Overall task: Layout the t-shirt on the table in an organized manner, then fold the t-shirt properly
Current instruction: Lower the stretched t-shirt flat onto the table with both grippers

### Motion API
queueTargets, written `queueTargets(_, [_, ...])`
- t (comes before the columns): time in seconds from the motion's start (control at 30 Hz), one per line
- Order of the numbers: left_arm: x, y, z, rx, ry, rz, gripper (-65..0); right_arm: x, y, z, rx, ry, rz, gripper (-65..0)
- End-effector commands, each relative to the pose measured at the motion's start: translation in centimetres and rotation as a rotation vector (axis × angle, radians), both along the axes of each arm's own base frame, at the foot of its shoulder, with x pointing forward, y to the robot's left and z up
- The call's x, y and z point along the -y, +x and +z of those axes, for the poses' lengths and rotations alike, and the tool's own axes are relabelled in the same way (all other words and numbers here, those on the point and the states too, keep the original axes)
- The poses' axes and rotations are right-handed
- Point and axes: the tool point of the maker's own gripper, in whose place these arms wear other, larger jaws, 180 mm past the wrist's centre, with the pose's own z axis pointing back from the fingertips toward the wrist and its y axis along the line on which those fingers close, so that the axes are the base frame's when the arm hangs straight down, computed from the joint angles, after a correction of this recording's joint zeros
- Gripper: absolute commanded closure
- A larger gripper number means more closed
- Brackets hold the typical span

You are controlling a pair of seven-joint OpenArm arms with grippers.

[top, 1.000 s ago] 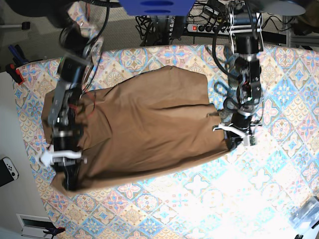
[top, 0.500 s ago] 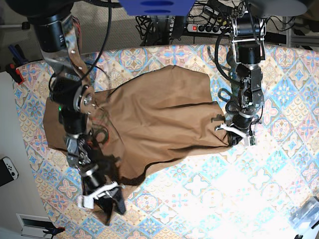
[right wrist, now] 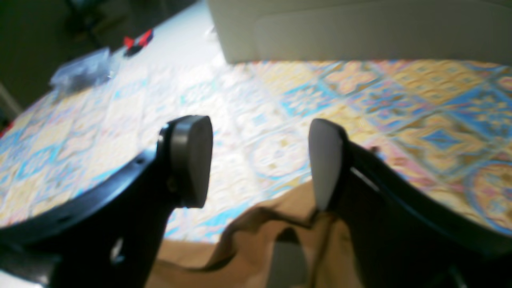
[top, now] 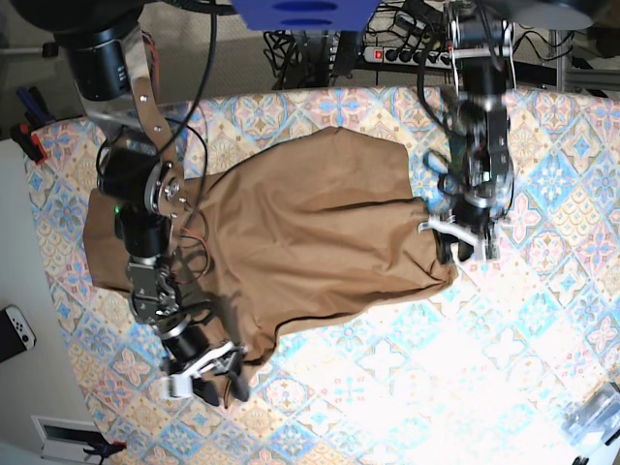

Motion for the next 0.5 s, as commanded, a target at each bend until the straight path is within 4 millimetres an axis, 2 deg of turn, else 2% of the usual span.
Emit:
queueTargets(0.0, [0.1,0.9,2.7,0.088,0.009,-0.015,-24.1,2.1,0.6,2.4,0.078,0.049,-0.062,-36.4])
queueTargets(0.07, [1.4,0.1,4.1,0.122,0.02,-0.053,-24.1,4.7,-1.4,-0.5,0.045,0.093,-0.148,-36.4])
queueTargets(0.17, [3.8,-1.8,4.7,0.133,0.028,-0.125,-24.1,8.4,-3.9,-2.6,0.025,0.078,-0.246,-36.4])
queueTargets(0.3, [6.4,-4.8,6.1,0.126,0.06,-0.241,-24.0,12.5,-6.3,-2.6,0.015,-0.018,-0.329,-36.4])
queueTargets(0.47, [9.8,-7.2,9.4,0.135,0.06,-0.334,-24.0,16.6,-9.5,-1.9,0.021,-0.13,-0.416,-36.4])
